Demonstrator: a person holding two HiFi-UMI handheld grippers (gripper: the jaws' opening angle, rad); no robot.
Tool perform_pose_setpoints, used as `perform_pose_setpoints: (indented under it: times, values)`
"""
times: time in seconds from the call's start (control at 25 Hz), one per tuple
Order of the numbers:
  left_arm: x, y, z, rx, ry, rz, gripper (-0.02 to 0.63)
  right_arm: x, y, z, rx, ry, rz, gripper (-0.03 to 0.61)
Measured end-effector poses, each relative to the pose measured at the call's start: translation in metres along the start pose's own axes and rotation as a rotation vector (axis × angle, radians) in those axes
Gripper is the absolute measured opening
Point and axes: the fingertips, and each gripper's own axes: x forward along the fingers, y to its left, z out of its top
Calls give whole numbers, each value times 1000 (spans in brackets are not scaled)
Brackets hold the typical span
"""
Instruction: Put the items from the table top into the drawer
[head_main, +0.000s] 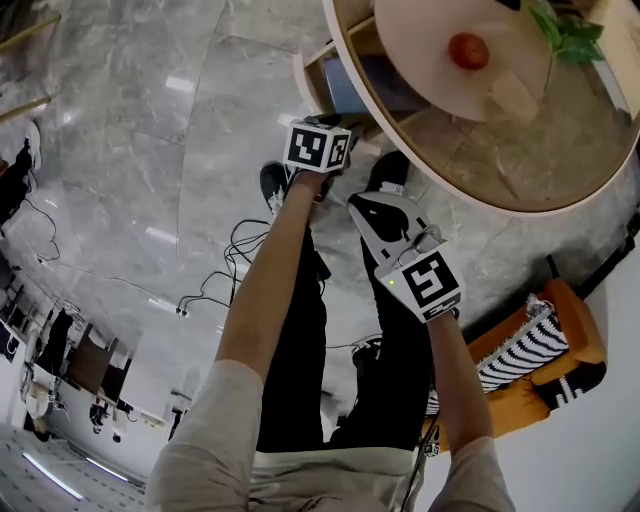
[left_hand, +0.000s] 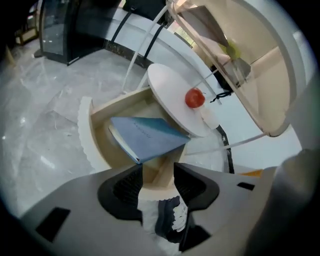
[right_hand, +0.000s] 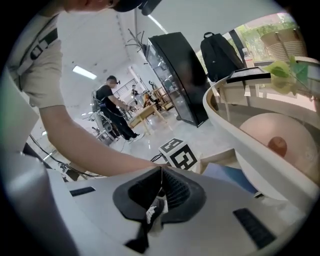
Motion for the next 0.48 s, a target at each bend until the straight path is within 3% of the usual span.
perform_pose_setpoints:
  times: [0.32, 0.48]
  values:
    - [-32, -15, 0, 143, -40, -7, 186, -10, 0, 7, 83, -31, -95, 34]
    - [-68, -25, 1, 131, -74, -38, 186, -25, 6, 11, 110, -42, -158, 34]
